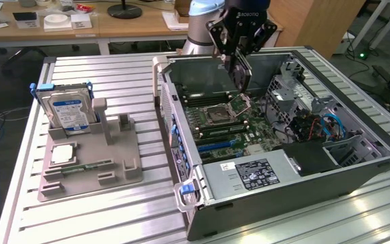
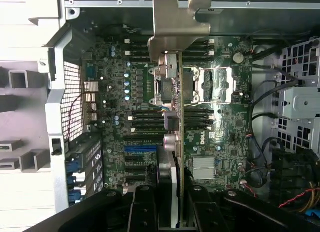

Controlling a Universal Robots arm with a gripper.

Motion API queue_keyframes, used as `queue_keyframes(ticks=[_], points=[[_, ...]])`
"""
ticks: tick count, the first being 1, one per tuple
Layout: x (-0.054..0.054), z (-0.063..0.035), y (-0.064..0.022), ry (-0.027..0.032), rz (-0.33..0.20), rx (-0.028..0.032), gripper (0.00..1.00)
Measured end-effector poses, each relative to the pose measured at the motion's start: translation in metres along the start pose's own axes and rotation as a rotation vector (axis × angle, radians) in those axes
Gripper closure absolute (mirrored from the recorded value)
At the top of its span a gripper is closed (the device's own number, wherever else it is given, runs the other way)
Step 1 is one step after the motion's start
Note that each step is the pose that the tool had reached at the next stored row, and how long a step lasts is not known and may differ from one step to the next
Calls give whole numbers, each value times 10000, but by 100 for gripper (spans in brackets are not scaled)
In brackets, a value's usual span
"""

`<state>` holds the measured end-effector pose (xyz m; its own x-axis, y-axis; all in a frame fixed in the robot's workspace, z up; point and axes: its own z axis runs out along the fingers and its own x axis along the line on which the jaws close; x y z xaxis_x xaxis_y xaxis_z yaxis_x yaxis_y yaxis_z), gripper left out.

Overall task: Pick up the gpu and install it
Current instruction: 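Pick up the gpu and move the gpu toward the slot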

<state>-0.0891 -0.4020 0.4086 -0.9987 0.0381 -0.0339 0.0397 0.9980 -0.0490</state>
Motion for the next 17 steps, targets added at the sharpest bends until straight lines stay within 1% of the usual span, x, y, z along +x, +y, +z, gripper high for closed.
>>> queue_keyframes(ticks=[10, 17], points=[[-99, 3, 4, 0, 1, -1, 72], [-141, 5, 6, 0, 1, 0, 72]])
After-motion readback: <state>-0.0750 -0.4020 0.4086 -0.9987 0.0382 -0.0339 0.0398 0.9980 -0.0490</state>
